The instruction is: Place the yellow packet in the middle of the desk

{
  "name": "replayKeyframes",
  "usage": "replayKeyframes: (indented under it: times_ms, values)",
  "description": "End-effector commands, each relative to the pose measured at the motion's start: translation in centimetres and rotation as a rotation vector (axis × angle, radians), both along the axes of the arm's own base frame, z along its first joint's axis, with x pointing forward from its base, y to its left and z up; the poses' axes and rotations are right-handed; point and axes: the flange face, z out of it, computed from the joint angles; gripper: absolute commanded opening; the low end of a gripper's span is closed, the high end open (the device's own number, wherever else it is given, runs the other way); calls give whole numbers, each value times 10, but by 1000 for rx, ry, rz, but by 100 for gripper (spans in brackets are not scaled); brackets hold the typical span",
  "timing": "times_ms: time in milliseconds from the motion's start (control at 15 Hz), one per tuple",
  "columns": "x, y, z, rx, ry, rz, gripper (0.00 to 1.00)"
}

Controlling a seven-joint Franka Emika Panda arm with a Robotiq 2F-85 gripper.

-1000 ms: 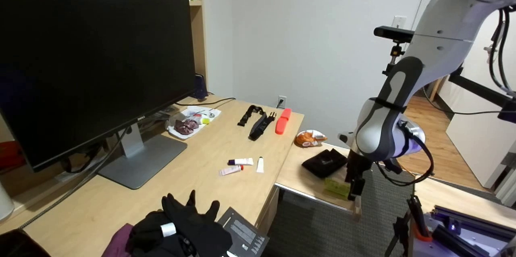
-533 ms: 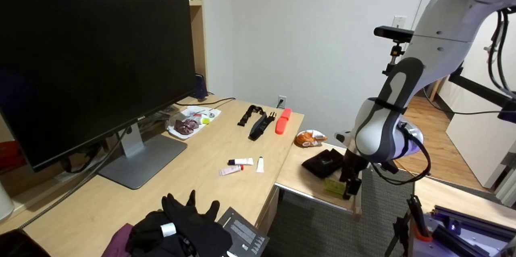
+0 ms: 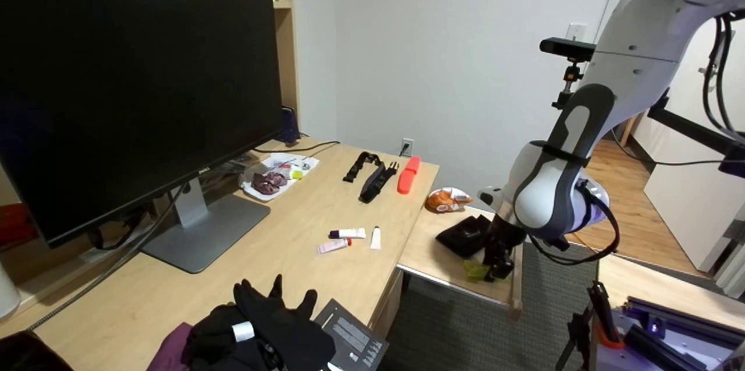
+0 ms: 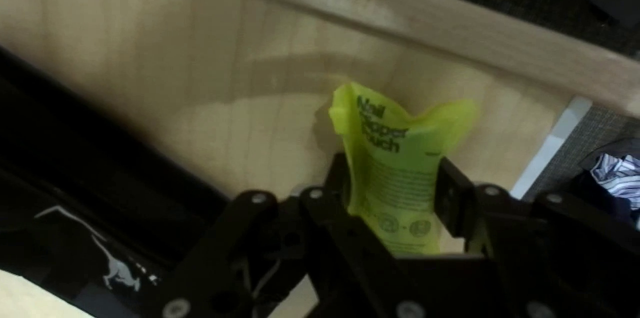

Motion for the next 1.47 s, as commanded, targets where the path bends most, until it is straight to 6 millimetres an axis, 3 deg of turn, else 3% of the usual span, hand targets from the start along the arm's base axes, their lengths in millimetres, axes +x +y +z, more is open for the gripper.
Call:
replayKeyframes:
  times_ms: [0,267,667,733,867,1067,1133,1200,1400]
  values:
    - [-1,14,6,4,-34,24,11]
    - [11,46,38,11,-68,21,11]
    - [45,132,112,30,-74,-42,12]
    - [47,110,79,57,-108,-7,29]
    - [54,131,101,49,-97,-15,29]
    - [50,132,110,33,-89,-19,29]
    - [50,132,109,32,-87,-21,13]
    - [51,133,112,23,-107,-11,13]
    - [71,173,134,16,-109,-15,12]
